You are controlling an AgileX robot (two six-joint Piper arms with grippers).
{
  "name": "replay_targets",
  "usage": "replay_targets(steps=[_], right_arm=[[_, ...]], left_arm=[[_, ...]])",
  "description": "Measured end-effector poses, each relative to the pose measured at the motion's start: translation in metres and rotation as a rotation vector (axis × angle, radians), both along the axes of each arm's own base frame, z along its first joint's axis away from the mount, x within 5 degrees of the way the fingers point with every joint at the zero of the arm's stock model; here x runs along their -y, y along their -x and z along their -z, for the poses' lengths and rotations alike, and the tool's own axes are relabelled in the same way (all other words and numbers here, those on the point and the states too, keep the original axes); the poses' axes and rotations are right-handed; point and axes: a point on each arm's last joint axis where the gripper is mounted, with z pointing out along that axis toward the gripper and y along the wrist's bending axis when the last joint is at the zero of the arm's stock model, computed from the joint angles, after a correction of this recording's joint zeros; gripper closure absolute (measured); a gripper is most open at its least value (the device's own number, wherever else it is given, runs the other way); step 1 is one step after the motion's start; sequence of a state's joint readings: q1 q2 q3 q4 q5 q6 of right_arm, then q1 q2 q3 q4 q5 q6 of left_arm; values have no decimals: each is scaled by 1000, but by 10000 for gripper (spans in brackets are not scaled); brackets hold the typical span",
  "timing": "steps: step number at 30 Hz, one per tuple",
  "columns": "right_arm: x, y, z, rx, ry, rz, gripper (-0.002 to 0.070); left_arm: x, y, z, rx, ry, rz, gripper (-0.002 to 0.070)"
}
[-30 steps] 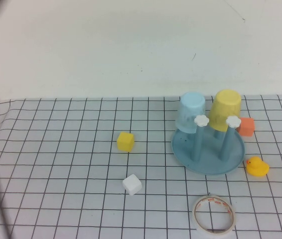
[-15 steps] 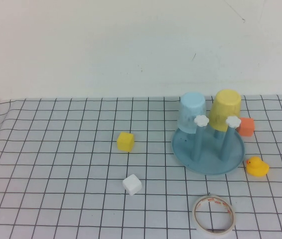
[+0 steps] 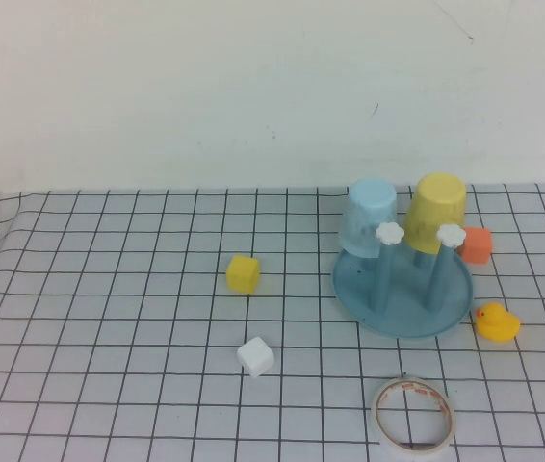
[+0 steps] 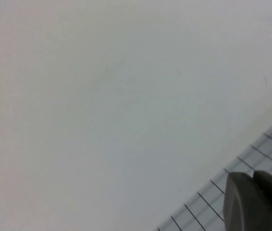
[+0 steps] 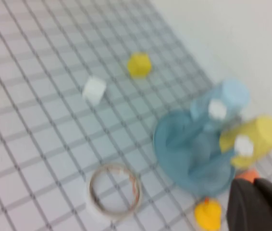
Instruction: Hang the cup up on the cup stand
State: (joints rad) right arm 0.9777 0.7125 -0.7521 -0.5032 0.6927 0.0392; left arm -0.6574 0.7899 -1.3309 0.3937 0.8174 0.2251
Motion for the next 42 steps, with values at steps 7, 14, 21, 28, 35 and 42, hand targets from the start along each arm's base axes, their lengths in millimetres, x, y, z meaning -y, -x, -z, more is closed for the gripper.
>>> replay_targets(steps=[7, 14, 21, 28, 35, 42], right_arm=[[17, 10, 1, -55, 9, 43, 678], [35, 33, 9, -59, -98, -45, 678], [43, 44, 64, -103, -94, -81, 678], [43, 45, 81, -131, -58, -80, 678], [44, 45, 83, -142, -52, -79, 678], [43, 45, 84, -144, -53, -80, 678]], left_arm=[[-6, 16, 97, -74, 168, 21, 675], [-2, 21, 194, -55, 226, 97, 675], [0, 21, 251, -202, 233, 75, 675], [0, 21, 257, -217, 228, 71, 675], [0, 21, 257, -217, 230, 71, 675], [0, 21, 257, -216, 228, 72, 675]])
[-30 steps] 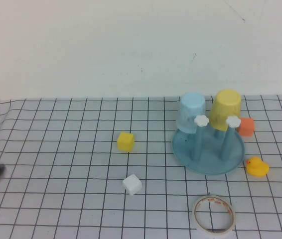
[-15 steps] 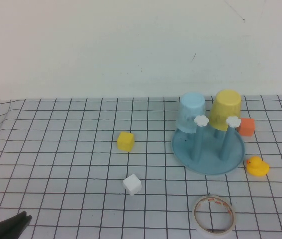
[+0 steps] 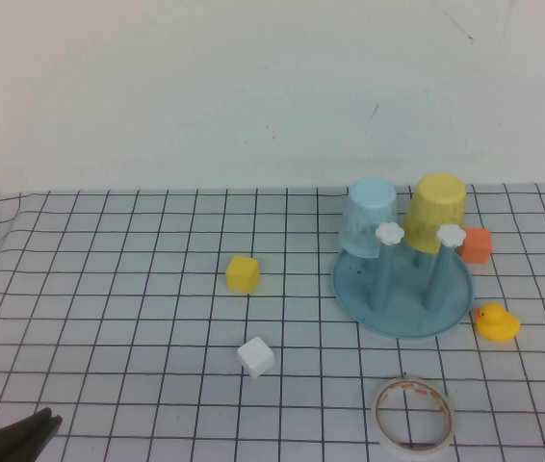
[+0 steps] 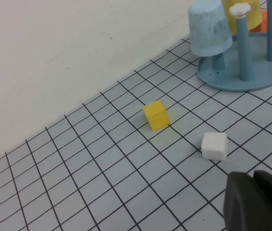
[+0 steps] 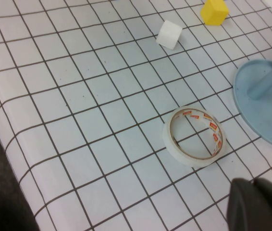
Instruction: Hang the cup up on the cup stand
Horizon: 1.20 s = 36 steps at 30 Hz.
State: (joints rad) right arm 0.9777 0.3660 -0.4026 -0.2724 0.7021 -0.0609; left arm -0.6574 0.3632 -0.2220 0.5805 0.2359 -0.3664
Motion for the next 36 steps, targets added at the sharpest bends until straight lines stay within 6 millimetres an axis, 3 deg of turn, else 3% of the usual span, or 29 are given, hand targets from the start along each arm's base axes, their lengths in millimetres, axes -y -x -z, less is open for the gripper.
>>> replay_targets(steps=[9, 14, 19, 23, 27, 36], right_arm=[[0, 0, 0, 0, 0, 0, 678], [0, 0, 0, 0, 0, 0, 678], [0, 0, 0, 0, 0, 0, 678], [0, 0, 0, 0, 0, 0, 678], [0, 0, 0, 0, 0, 0, 678], [0, 0, 0, -2, -1, 0, 678]], left_arm=[[-6, 4, 1, 32, 27, -27, 675], [-18, 10, -1, 37, 181, -151, 675], [-26, 12, 13, 64, 261, -279, 675], [-32, 12, 41, 123, 239, -375, 675], [-36, 17, 45, 151, 279, -424, 675], [-36, 25, 66, -69, 268, -458, 675]])
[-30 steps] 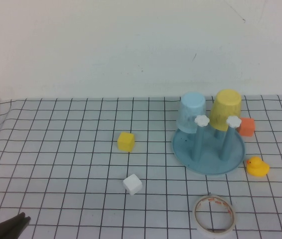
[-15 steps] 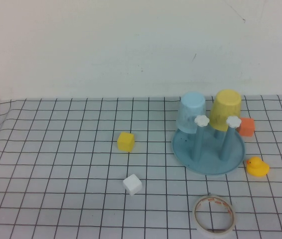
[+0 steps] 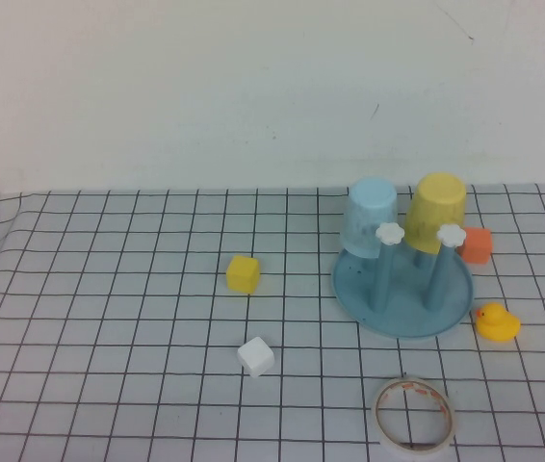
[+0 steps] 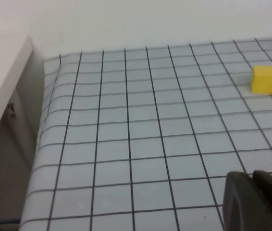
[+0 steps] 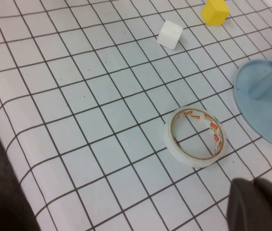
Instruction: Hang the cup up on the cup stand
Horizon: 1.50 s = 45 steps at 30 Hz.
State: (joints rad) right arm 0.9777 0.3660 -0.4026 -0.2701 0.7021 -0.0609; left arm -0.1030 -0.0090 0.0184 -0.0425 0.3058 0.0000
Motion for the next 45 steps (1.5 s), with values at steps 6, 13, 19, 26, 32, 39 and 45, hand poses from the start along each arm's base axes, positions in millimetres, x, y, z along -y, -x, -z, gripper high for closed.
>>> replay_targets(steps=[6, 13, 19, 26, 32, 39, 45], right_arm=[[0, 0, 0, -2, -1, 0, 678], [0, 0, 0, -3, -2, -1, 678], [0, 0, 0, -5, -3, -1, 678], [0, 0, 0, -5, -3, -1, 678], [0, 0, 0, -5, -3, -1, 678], [0, 0, 0, -5, -3, -1, 678], [0, 0, 0, -5, -3, -1, 678]], left_arm=[[0, 0, 0, 7, -64, 23, 675], [1, 1, 0, 7, -74, 28, 675], [1, 1, 0, 1, -23, 14, 676], [1, 1, 0, -2, 0, 8, 676], [1, 1, 0, -2, 0, 8, 676], [1, 1, 0, -2, 0, 8, 676], [1, 1, 0, -2, 2, 7, 676]])
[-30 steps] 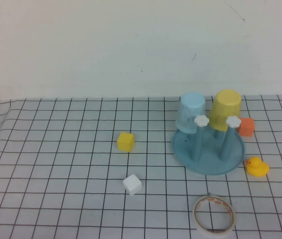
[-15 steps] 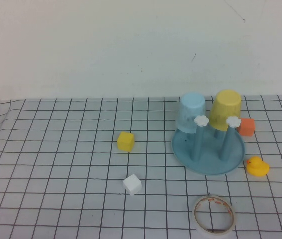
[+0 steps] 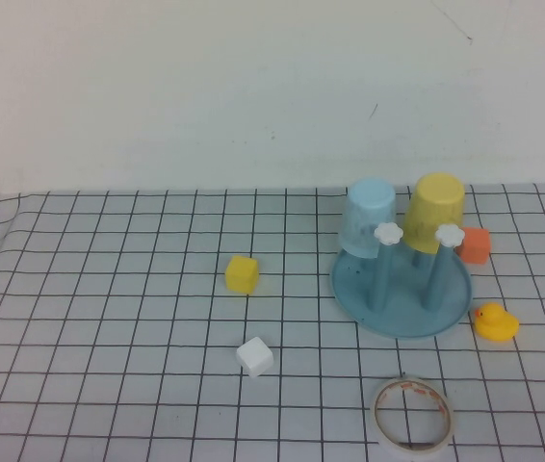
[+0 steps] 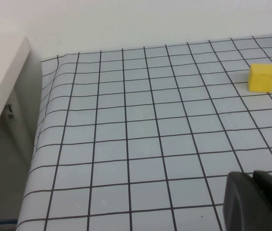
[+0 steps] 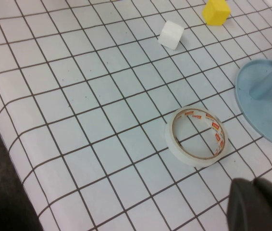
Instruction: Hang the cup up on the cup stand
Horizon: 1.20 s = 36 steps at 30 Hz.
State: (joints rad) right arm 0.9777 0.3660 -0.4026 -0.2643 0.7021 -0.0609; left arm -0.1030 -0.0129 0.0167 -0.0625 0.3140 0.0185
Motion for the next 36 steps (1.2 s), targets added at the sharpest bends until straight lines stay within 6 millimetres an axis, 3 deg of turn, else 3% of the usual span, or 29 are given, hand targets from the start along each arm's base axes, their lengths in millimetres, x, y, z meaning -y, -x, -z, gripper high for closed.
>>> replay_targets(steps=[6, 13, 18, 22, 27, 32, 36], right_arm=[[6, -5, 0, -21, -16, 127, 678], [30, -19, -4, 37, -47, 508, 678], [48, -17, -5, 158, -112, 741, 678], [55, -10, 10, 273, -157, 845, 678], [58, -5, 45, 350, -215, 922, 678], [60, -2, 83, 319, -201, 964, 678], [60, 1, 89, 266, -195, 986, 678]], left_arm=[[0, 0, 0, 0, 0, 0, 676], [0, 0, 0, 0, 0, 0, 676], [0, 0, 0, 1, -6, 2, 676], [0, 0, 0, 1, -6, 2, 676], [0, 0, 0, 1, -12, 3, 676], [0, 0, 0, 1, -12, 3, 676], [0, 0, 0, 1, -11, 3, 676]])
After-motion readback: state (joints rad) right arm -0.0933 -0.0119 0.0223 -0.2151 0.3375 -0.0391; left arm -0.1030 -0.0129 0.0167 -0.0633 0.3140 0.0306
